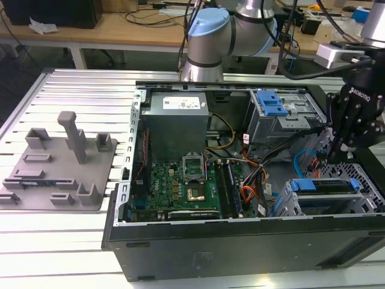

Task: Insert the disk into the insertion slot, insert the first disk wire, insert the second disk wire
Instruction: 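Insert the first disk wire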

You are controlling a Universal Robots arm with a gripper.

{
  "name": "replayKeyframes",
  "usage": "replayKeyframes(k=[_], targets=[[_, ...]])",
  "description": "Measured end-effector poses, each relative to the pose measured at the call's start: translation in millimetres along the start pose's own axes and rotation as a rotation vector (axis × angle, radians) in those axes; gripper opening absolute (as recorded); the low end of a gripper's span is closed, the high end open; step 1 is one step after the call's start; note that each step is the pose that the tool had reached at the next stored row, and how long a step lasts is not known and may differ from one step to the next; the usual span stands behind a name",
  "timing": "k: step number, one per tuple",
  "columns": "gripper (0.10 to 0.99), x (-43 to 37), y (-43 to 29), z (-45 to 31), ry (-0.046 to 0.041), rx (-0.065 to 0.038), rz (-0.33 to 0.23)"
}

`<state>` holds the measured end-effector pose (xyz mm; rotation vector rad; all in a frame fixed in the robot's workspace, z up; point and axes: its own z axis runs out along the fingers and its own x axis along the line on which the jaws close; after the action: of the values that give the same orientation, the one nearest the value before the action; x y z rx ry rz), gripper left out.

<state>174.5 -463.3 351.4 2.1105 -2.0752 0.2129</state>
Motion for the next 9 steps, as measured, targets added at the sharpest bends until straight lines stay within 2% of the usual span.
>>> replayKeyframes(k=[3, 7, 9], targets=[[0.165, 7.2, 0.1, 0.3, -0.0289, 0.001, 0.0], [0.165, 16.3, 0.2, 2.4, -0.0401, 0.0, 0.004], [0.165, 16.3, 0.3, 2.4, -0.0401, -0.001, 0.008]])
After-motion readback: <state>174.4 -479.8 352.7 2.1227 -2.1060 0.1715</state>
